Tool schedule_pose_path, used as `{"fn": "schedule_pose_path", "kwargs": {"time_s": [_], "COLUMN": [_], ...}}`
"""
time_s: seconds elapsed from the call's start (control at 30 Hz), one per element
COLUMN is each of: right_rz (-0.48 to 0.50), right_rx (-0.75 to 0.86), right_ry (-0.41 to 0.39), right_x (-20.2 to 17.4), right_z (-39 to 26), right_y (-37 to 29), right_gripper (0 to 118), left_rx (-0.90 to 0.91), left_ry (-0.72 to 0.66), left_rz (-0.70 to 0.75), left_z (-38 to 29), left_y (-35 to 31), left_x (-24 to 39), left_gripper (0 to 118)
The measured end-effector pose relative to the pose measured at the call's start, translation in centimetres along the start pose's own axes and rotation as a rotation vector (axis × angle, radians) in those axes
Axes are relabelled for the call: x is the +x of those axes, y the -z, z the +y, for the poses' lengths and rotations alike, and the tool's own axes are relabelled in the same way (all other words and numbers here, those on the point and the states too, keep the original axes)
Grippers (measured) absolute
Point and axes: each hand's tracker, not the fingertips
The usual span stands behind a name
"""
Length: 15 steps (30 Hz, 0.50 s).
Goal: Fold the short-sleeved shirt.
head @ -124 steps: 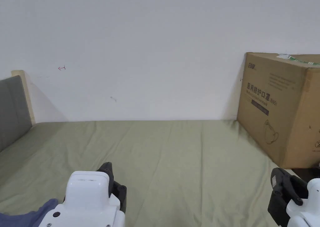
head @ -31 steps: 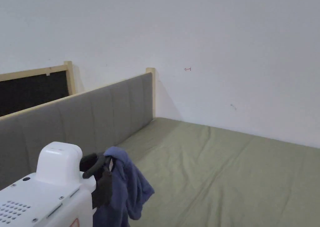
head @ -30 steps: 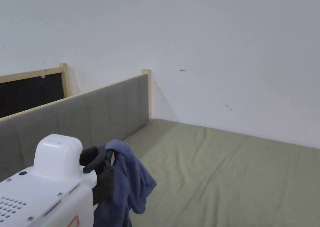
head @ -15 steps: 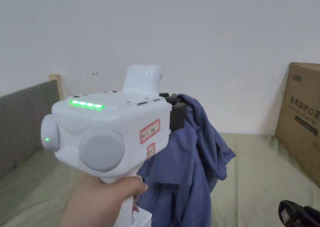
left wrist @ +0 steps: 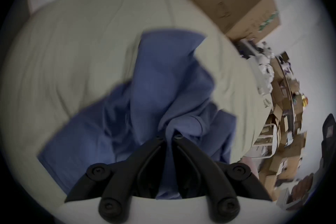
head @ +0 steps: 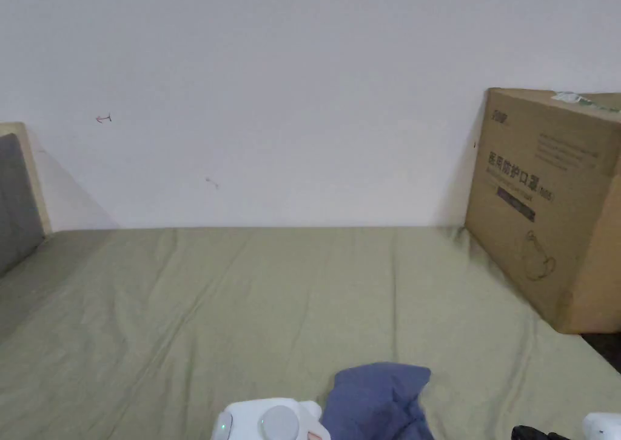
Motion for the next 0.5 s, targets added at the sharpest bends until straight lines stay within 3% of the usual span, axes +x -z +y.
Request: {"fn": "schedule_pose_path", "kwargs": {"time_s": [0.03,0.07,0.1,0.13,0.3,0.5], "right_rz": [0.013,0.028,0.031,0.033,0.050,0.081], "right_rx": [-0.020,-0.042,-0.055,-0.065,-0.063,0.091], "right_ry": [0.009,0.021,0.026,0.029,0.035,-0.003], "right_x": [0.2,0.4,0.4,0.4,-0.1,-0.8], "right_z": [-0.5,-0.9,-1.1,-1.3,-0.9,1.5], "right_y": [0.3,0.6,0.8,1.0,1.0,-1.0], "right_gripper": [0,0,0,0,0,0], "left_rx": [0.015,0.040,0.053,0.060,0.189,0.659], "left_ry": [-0.046,-0.091,-0.125,-0.149,-0.134,0.017], "left_rz": [-0.044,-0.092,-0.101,-0.119,-0.136,-0.060], "left_z": [-0.7,-0.9,-0.8,-0.6,0.0,-5.7], "left_y": [0.2,-0.3,-0.7,-1.4,-7.1,-19.6], "left_x": [-0.6,-1.1,-1.3,-1.4,-1.6,-0.7], "left_gripper": [11,38,80,113,113,112]}}
